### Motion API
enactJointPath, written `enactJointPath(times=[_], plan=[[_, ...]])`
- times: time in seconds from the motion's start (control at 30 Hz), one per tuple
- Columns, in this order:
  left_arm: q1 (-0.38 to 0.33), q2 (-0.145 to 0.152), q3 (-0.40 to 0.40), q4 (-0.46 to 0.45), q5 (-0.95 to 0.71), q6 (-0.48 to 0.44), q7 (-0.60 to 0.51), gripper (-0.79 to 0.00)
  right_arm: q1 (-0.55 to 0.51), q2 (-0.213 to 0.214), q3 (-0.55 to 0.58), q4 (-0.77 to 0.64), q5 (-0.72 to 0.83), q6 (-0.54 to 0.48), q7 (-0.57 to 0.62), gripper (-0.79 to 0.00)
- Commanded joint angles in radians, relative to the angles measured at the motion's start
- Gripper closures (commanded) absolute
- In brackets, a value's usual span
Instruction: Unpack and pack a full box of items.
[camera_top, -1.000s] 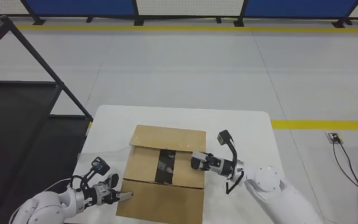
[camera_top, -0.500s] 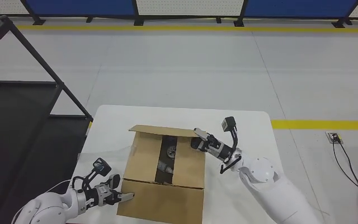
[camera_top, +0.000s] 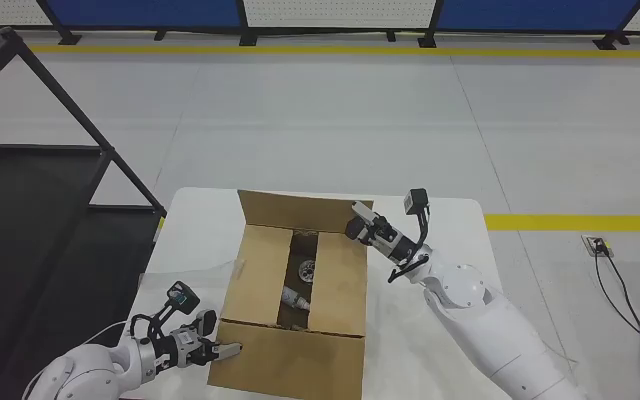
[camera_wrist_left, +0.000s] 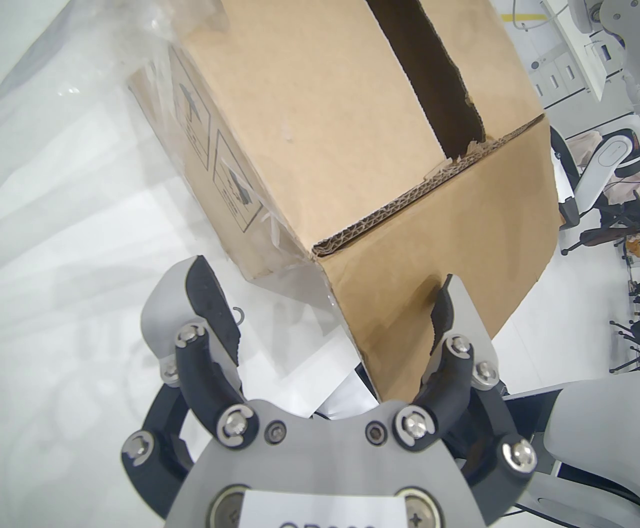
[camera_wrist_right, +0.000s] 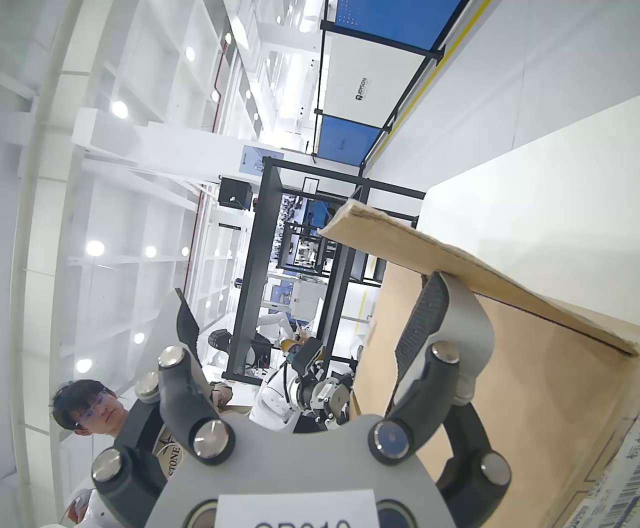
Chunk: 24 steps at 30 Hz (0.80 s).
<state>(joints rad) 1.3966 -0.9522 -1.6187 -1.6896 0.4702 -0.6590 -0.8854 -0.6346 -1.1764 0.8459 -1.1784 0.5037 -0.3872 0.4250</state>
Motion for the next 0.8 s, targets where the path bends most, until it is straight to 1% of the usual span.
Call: enactJointPath(times=[0.0, 0.13, 0.23, 0.47, 0.57, 0.77], plan=[[0.000, 0.000, 0.000, 0.000, 0.000, 0.000, 0.000, -0.785, 0.000, 0.000, 0.000, 0.000, 0.000, 0.000, 0.000, -0.785], [0.001, 0.000, 0.001, 0.000, 0.001, 0.003, 0.005, -0.785, -0.005, -0.002, 0.005, -0.001, 0.003, 0.015, -0.022, -0.785], [0.011, 0.000, 0.010, -0.017, 0.033, 0.015, 0.031, -0.785, 0.017, -0.017, 0.001, 0.013, 0.018, 0.043, -0.040, -0.785], [0.025, 0.003, 0.024, -0.030, 0.076, 0.044, 0.075, -0.785, 0.121, -0.070, -0.047, 0.156, 0.016, 0.124, -0.085, -0.785], [0.028, 0.002, 0.034, -0.029, 0.091, 0.063, 0.100, -0.785, 0.159, -0.095, -0.074, 0.218, 0.012, 0.146, -0.084, -0.785], [0.031, 0.002, 0.058, -0.031, 0.137, 0.095, 0.133, -0.785, 0.225, -0.146, -0.115, 0.342, -0.004, 0.184, -0.134, -0.785]])
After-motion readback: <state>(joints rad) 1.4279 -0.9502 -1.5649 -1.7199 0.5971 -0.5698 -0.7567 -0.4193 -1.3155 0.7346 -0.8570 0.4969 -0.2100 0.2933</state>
